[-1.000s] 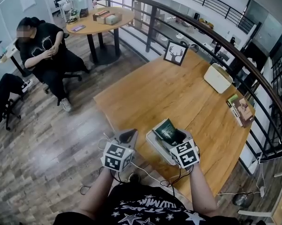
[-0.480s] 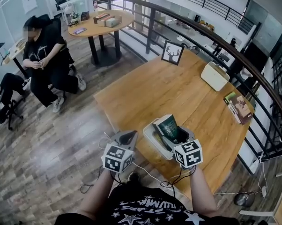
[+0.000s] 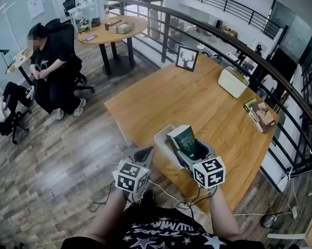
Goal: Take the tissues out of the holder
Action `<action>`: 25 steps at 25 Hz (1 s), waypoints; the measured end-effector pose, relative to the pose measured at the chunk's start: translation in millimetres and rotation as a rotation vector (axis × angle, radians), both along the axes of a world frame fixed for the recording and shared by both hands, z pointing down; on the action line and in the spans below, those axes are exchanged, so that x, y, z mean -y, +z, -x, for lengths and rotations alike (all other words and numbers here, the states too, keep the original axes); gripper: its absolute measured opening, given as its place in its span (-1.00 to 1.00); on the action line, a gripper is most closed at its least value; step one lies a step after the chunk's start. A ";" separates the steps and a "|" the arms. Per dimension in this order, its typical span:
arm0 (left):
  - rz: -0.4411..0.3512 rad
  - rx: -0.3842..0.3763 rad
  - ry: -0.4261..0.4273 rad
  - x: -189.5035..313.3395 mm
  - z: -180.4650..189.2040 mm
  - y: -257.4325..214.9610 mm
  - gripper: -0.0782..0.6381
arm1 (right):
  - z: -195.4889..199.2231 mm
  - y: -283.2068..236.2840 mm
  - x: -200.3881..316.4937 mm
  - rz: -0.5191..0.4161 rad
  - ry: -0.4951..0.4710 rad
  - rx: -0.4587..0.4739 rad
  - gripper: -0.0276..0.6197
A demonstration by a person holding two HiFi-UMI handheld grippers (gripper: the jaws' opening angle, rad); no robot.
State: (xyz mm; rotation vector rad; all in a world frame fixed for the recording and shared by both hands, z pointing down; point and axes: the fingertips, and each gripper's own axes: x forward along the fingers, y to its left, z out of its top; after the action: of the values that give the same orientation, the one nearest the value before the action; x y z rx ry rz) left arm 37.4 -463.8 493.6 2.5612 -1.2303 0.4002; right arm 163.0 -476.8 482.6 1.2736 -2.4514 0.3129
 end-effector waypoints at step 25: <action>-0.060 -0.065 -0.122 -225.7 -30.7 -34.6 -0.75 | -37.5 -34.6 -220.2 -0.099 -0.048 0.115 0.12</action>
State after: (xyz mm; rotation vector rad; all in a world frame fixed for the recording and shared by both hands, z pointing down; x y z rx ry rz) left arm 68.1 -238.1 459.0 2.5104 -1.3863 0.2554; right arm 200.5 -256.7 448.0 1.2668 -2.6199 0.2612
